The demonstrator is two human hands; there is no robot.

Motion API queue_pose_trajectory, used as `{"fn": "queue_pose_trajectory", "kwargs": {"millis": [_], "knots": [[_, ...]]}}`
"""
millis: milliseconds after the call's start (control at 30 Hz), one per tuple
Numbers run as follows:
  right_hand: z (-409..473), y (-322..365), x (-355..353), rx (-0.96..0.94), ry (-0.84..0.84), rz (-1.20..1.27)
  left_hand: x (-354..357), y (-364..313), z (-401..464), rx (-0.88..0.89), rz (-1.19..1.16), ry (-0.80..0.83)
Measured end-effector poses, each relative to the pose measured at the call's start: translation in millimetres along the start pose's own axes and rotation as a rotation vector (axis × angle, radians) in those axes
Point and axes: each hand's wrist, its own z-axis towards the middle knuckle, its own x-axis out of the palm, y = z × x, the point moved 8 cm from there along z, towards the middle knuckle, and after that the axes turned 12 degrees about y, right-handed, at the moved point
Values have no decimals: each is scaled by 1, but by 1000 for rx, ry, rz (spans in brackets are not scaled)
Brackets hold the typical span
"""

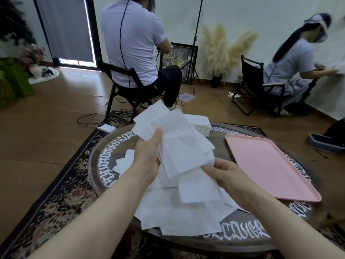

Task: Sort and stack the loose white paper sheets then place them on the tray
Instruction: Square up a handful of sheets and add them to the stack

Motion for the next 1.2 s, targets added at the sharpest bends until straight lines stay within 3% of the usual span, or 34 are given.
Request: {"fn": "queue_pose_trajectory", "kwargs": {"millis": [167,300,433,600,733,867,967,1033,1133,1200], "knots": [[-10,24,-22,-156,-170,-43,-22,-17,4,67,96,-161],[-24,41,-37,-264,-327,-94,-28,-22,1,63,201,-193],[-43,70,-40,-437,-554,-459,-13,-7,-4,-9,401,-102],[-22,66,12,-469,-355,-793,14,27,-17,-123,436,45],[-9,48,37,-349,-131,-795,24,33,-19,-167,359,125],[-16,57,32,-388,-133,-655,28,31,-19,-133,384,203],[-28,68,3,-426,-371,-479,24,29,-19,-134,380,189],[-29,62,-20,-269,-465,-373,26,27,-18,-146,339,220],[-13,24,-12,82,-151,-85,33,24,-20,-160,289,282],[-8,6,2,141,18,220,35,26,-22,-164,291,296]]}}
